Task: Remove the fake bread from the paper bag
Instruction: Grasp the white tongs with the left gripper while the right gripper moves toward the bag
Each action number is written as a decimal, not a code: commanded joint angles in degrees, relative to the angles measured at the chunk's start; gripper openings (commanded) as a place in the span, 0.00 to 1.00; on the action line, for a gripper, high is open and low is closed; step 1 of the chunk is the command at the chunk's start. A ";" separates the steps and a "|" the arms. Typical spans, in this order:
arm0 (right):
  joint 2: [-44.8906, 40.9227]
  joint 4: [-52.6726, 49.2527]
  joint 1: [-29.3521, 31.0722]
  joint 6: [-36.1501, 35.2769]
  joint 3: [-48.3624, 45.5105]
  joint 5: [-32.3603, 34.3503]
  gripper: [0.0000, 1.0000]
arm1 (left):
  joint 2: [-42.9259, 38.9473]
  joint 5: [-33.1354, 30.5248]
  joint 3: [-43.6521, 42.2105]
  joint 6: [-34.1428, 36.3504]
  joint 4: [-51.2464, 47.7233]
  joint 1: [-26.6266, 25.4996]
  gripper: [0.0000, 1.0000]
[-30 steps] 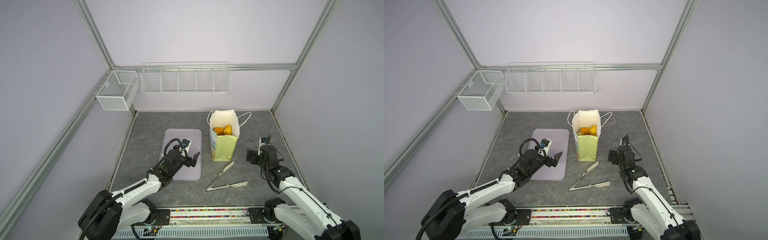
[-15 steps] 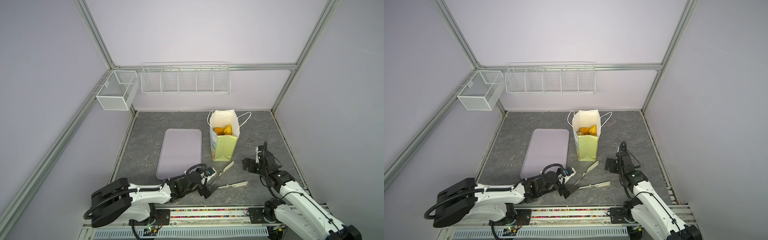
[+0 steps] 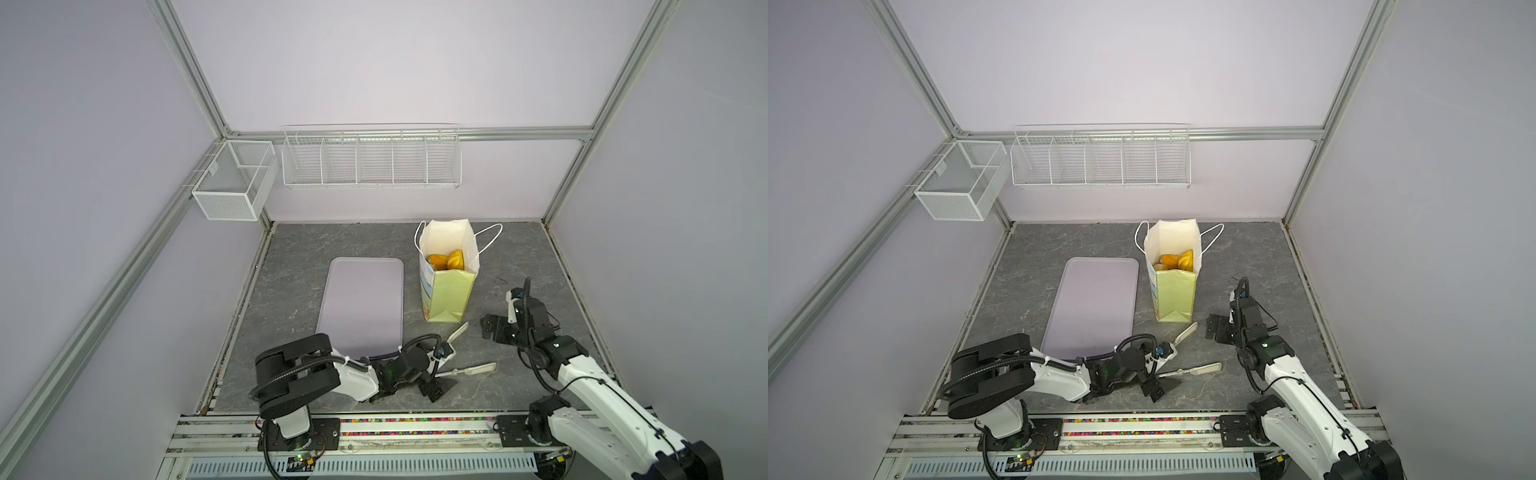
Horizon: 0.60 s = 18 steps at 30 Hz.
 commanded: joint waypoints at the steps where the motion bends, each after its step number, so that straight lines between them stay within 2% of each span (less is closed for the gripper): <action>1: -0.41 -1.94 0.31 -0.82 1.40 -1.64 0.99 | 3.58 0.92 1.80 0.52 4.52 -0.25 0.99; 4: -0.65 -2.96 0.32 -1.00 2.44 -1.87 0.99 | 4.86 0.38 1.63 1.13 5.96 -0.25 1.00; 8: -2.36 -3.64 0.32 -0.93 4.01 -1.67 0.99 | 4.70 0.05 1.19 1.60 4.86 -0.24 0.87; 14: -2.58 -8.95 0.12 -3.36 10.71 -0.93 0.99 | 1.24 -1.37 -0.97 1.13 4.24 -0.24 0.48; 18: -0.37 -17.83 -0.86 -7.64 20.53 -0.02 0.99 | -1.61 -3.25 -1.71 0.53 2.38 -0.24 0.33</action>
